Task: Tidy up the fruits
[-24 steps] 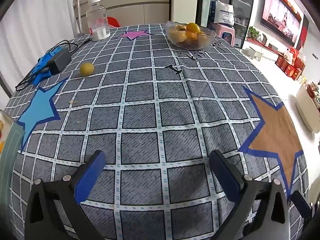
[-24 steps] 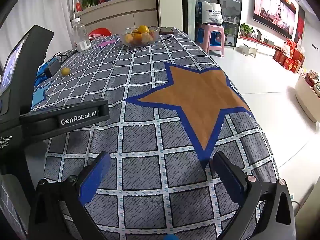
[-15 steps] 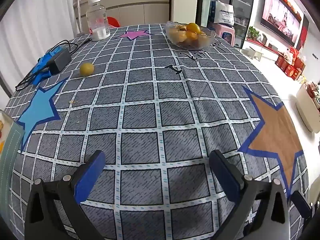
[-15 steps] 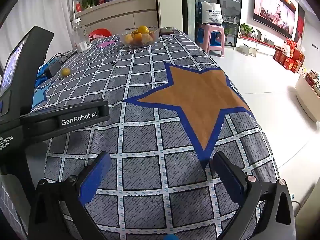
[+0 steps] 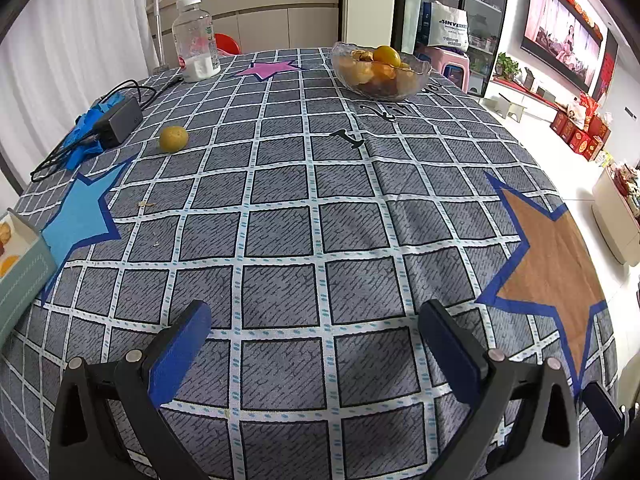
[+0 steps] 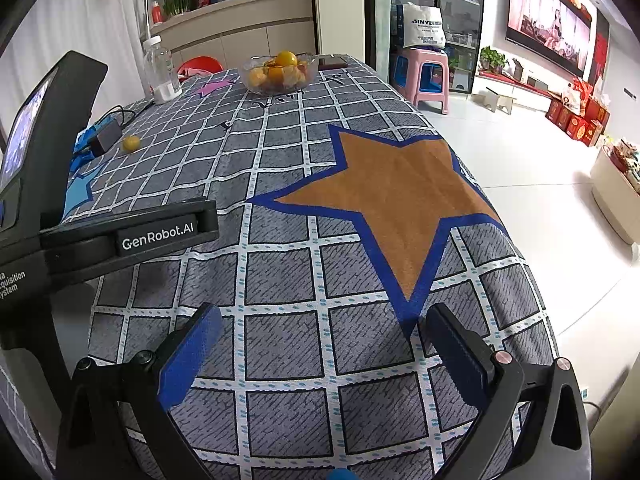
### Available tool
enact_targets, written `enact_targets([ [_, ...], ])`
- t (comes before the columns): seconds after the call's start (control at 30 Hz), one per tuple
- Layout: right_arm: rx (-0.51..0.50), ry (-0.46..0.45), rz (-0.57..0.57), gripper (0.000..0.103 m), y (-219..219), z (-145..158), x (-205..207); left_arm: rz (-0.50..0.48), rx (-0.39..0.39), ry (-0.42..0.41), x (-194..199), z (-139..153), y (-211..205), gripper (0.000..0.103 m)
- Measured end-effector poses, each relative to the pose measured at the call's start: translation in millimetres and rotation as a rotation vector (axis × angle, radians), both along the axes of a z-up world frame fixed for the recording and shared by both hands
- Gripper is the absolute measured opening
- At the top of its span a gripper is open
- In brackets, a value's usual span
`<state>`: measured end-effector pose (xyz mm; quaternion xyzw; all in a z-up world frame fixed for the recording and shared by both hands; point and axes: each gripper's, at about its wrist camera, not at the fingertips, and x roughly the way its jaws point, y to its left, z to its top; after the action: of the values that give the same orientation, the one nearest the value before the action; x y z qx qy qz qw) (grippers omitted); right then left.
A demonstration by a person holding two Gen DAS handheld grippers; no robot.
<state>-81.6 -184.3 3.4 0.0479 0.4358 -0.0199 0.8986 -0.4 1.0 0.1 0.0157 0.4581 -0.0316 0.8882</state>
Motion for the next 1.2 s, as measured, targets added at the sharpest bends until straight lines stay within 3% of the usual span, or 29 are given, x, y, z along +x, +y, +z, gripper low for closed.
enact_targets([
  [0.87,-0.050,0.022,-0.004,0.103,6.7,-5.0,3.9,0.000,0.000,0.000,0.0,0.0,0.0,0.103],
  [1.2,-0.075,0.035,-0.067,0.103,7.4,-4.7,3.8,0.000,0.000,0.000,0.0,0.0,0.0,0.103],
])
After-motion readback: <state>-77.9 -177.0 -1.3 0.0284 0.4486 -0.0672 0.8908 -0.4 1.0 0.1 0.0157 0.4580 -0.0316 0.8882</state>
